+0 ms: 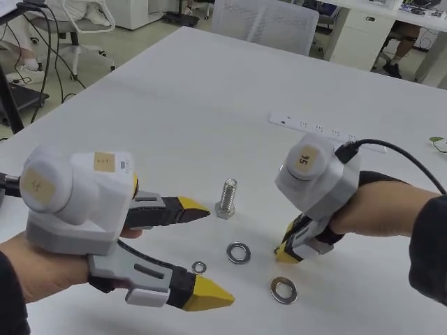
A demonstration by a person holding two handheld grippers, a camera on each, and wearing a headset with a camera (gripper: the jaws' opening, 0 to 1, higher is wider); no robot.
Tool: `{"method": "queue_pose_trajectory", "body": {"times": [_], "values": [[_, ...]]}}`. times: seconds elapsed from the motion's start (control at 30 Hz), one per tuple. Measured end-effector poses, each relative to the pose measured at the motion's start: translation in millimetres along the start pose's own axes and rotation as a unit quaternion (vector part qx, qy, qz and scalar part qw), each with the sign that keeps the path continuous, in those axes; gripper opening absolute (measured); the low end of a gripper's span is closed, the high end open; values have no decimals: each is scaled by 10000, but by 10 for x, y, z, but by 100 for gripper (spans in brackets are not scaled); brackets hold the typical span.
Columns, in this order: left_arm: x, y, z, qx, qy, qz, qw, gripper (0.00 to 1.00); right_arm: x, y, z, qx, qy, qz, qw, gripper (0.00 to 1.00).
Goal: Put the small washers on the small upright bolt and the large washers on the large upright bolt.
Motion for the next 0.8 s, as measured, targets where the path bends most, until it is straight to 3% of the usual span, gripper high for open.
{"method": "queue_pose_trajectory", "body": {"times": [0.8], "values": [[9,7,-13,8,0,-5,10000,72,4,1,-10,139,-15,15,9999,15]]}}
Point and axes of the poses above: the centre of the closed fingertips' face, and the gripper's own axes: x roughly forward along the fingers, y roughly to its right, z roughly out of its underside, the point moved 5 cm from there along -x, roughly backward along the fingers, and after that the axes turned 11 degrees about -z, right-handed, at the moved point
